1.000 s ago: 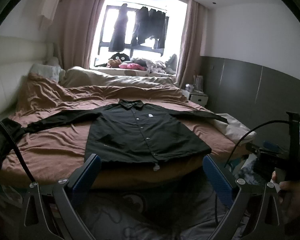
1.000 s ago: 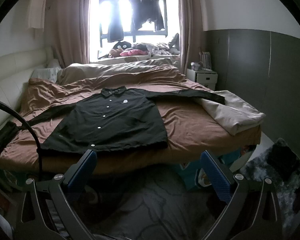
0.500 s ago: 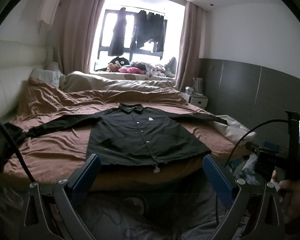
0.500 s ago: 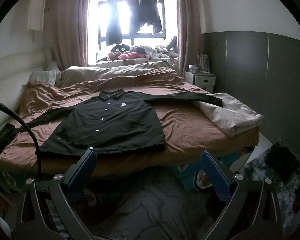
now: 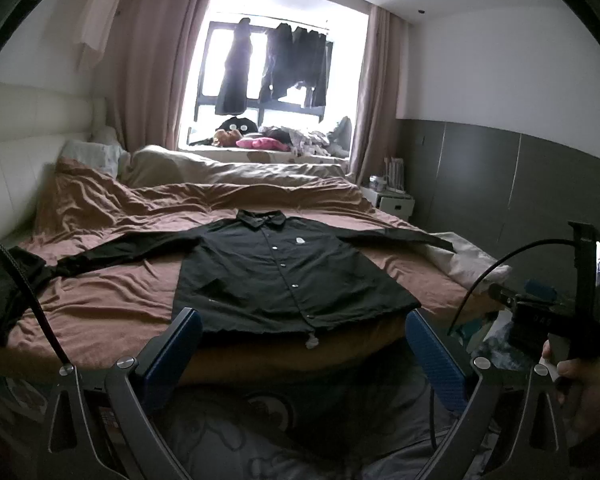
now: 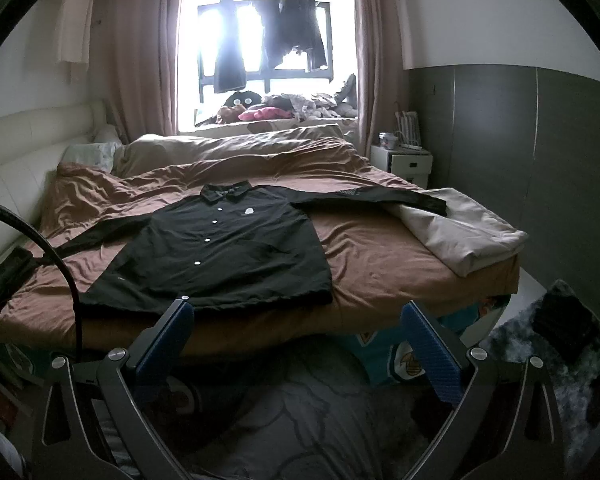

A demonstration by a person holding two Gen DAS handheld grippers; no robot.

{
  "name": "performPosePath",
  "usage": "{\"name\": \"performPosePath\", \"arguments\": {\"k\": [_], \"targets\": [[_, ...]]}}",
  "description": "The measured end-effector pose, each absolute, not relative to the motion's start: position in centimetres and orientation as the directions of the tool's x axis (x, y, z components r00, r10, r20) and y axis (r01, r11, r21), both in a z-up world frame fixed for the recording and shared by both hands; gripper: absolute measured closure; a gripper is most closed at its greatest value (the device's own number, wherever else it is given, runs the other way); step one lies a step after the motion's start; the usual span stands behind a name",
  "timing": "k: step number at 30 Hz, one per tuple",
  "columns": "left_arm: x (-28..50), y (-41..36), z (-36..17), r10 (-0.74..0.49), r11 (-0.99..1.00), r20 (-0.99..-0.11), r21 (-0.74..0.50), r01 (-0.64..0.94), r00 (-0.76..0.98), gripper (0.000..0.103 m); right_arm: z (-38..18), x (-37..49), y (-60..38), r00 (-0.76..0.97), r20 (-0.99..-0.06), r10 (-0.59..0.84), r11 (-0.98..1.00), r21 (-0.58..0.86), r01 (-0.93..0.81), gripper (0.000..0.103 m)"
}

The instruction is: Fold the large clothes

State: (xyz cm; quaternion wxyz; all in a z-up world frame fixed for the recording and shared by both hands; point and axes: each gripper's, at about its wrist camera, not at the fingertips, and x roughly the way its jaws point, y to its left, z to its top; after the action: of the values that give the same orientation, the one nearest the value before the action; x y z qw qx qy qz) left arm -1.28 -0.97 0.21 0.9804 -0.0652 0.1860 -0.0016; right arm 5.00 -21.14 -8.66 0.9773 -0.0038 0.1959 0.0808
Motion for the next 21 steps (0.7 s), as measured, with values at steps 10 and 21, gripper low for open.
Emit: {"name": "performPosePath", "arguments": {"k": [10,21], "targets": [[-1.31,-0.96,0.19,-0.027,0.991,-0.364,-0.129,-0.021,0.931,0.001,-8.79,4.73,-20.90,0.914,-0.377,0.154,0.987,0.023,-0.157,0.000],[-1.47,-0.50,0.44,-0.024,0.991,-0.357,-0.132,-0.025,0.934,0.001,-8.79,4.74,-20.97,0.915,-0.375,0.152,0.988,0.023,-0.155,0.000]]}}
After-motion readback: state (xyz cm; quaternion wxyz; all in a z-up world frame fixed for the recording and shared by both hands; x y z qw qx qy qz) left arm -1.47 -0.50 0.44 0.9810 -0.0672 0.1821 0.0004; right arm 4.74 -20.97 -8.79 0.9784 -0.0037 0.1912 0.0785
